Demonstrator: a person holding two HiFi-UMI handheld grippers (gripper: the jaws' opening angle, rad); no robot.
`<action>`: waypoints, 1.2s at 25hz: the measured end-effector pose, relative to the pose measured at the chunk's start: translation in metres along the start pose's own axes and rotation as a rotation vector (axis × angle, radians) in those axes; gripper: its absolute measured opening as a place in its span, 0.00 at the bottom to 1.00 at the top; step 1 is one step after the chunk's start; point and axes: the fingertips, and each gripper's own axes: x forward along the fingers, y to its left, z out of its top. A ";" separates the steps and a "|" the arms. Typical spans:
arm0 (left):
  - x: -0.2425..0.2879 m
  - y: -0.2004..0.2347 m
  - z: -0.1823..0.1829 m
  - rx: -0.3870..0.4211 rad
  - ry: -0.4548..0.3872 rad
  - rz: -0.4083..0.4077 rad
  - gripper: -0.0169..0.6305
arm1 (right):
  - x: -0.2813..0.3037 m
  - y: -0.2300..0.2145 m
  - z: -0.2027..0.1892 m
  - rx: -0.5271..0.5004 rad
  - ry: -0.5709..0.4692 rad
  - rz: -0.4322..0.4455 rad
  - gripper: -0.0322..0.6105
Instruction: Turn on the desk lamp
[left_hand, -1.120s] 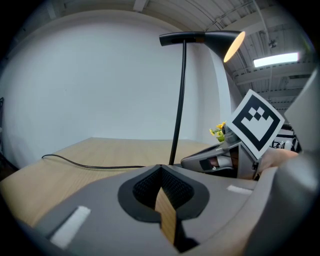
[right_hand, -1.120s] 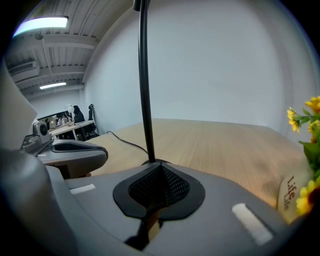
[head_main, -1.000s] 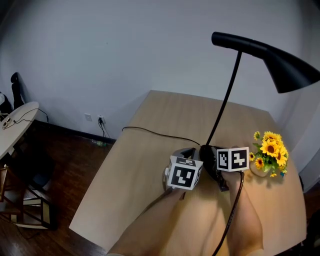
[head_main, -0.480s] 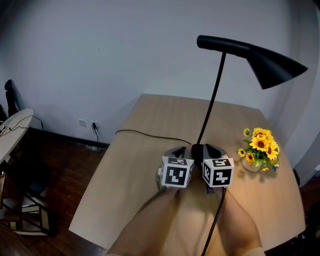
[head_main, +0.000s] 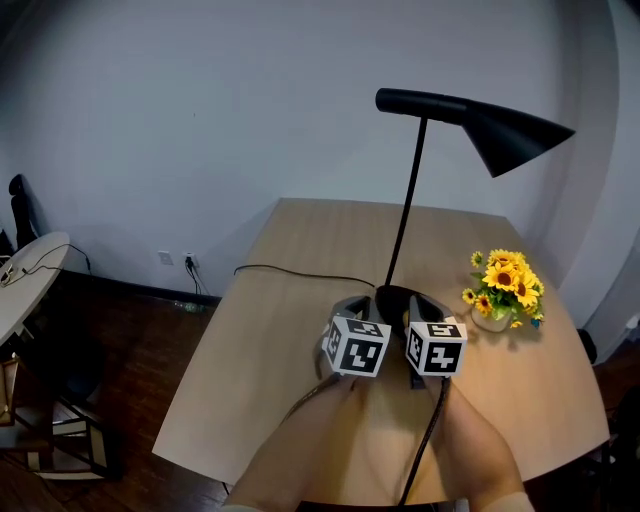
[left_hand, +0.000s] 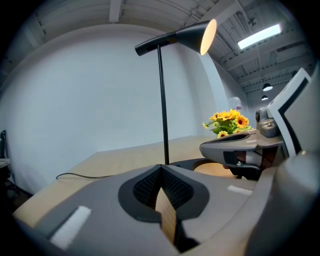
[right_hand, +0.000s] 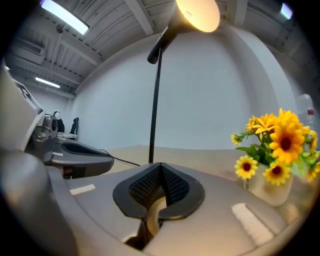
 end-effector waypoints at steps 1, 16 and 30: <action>-0.005 0.000 -0.001 -0.007 -0.002 0.000 0.02 | -0.005 0.001 0.000 -0.004 -0.002 -0.002 0.05; -0.068 -0.025 -0.009 0.006 -0.025 -0.014 0.02 | -0.072 0.020 -0.008 0.009 -0.019 0.007 0.05; -0.123 -0.038 -0.024 -0.037 -0.041 -0.025 0.02 | -0.133 0.045 -0.013 -0.013 -0.055 0.028 0.05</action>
